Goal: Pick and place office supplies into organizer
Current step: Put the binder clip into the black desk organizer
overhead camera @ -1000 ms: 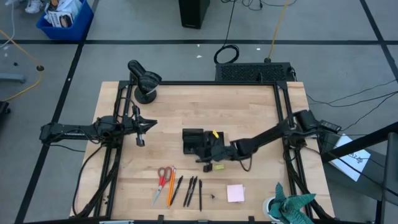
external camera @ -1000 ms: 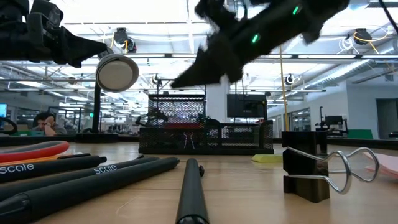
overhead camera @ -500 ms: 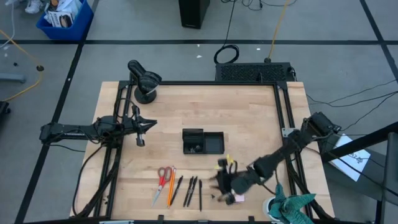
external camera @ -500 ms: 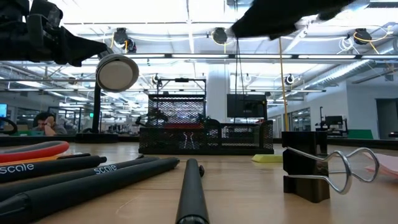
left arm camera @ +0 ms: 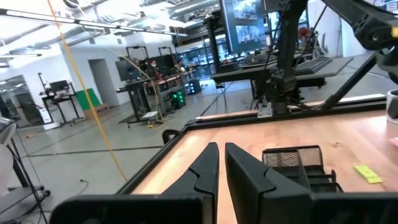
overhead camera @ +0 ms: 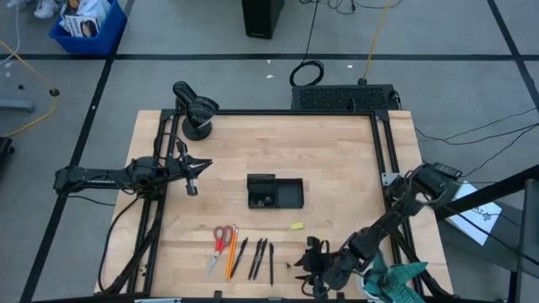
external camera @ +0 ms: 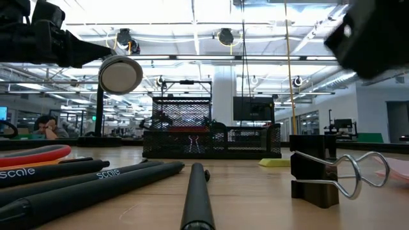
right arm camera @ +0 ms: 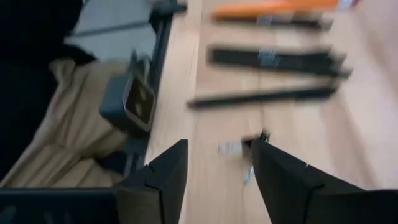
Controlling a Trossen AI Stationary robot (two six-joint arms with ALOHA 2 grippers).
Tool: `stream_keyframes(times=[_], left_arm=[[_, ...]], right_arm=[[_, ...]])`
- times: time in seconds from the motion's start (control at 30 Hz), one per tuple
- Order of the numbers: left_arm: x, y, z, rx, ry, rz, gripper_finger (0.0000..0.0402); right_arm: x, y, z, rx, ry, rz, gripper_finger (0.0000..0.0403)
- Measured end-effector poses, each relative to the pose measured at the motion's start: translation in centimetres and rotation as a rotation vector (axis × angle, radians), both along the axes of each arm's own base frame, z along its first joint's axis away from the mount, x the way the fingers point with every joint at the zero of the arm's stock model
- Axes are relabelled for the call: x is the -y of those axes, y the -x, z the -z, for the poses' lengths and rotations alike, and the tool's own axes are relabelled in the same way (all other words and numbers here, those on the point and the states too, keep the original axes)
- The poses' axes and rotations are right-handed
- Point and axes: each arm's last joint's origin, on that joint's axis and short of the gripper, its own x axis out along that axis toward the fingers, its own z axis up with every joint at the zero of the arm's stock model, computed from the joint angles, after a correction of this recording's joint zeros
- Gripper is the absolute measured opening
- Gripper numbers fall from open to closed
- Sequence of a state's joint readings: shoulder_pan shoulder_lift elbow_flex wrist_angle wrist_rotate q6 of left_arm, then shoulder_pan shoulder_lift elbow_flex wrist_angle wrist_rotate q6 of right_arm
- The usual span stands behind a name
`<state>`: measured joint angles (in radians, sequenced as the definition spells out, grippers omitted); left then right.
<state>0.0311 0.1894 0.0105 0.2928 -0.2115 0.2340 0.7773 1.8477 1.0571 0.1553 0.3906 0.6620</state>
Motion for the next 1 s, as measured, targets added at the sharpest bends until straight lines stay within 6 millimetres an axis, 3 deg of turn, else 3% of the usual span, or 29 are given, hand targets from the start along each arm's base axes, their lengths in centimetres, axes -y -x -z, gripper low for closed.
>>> stream_keyframes(times=[0.33, 0.6, 1.0], left_arm=[[0.0, 0.0, 0.0, -0.011, -0.025, -0.004, 0.0035], [0.0, 0.0, 0.0, -0.005, 0.000, 0.000, 0.0035], [0.0, 0.0, 0.1, 0.003, 0.033, 0.003, 0.0035]], right_arm=[[0.8, 0.0, 0.8, -0.070, 0.038, 0.046, 0.0172], [1.1, -0.4, 2.9, -0.127, 0.062, 0.071, 0.0172], [1.2, -0.8, 2.8, -0.099, 0.060, 0.059, 0.0171]])
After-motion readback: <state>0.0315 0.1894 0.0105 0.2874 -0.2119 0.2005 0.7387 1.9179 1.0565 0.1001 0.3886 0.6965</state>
